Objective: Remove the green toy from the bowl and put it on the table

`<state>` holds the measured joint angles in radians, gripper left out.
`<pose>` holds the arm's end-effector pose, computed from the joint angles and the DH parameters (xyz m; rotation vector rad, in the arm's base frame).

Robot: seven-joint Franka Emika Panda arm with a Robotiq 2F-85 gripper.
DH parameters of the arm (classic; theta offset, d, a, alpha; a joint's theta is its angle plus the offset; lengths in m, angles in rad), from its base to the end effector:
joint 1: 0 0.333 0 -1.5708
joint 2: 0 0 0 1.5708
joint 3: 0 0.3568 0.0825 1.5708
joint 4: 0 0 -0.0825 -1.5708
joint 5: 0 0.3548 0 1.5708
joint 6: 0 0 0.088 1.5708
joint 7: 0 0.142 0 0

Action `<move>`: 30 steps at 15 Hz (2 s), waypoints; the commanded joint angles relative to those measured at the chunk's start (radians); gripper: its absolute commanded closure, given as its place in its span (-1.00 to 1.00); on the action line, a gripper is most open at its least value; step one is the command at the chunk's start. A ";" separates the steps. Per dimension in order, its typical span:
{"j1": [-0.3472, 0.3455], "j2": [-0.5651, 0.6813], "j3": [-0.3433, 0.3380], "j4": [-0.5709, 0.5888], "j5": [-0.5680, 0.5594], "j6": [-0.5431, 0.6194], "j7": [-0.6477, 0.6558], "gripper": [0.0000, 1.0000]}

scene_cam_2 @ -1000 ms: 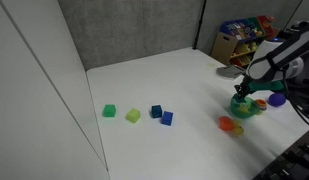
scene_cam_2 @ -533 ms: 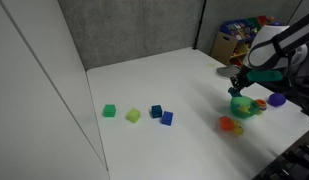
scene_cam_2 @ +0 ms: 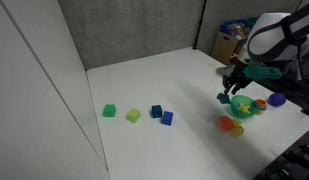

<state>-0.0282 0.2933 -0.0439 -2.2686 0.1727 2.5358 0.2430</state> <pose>0.5286 -0.0367 0.2550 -2.9805 0.6927 0.0489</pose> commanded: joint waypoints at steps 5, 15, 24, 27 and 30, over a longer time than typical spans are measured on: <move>0.020 -0.154 0.000 -0.024 0.007 -0.133 0.081 -1.00; -0.014 -0.416 -0.014 -0.055 -0.065 -0.390 0.071 -1.00; -0.041 -0.720 -0.012 -0.202 -0.201 -0.419 -0.115 -1.00; -0.044 -0.703 -0.004 -0.187 -0.183 -0.423 -0.098 -1.00; -0.054 -0.749 -0.006 -0.221 -0.188 -0.422 -0.107 -1.00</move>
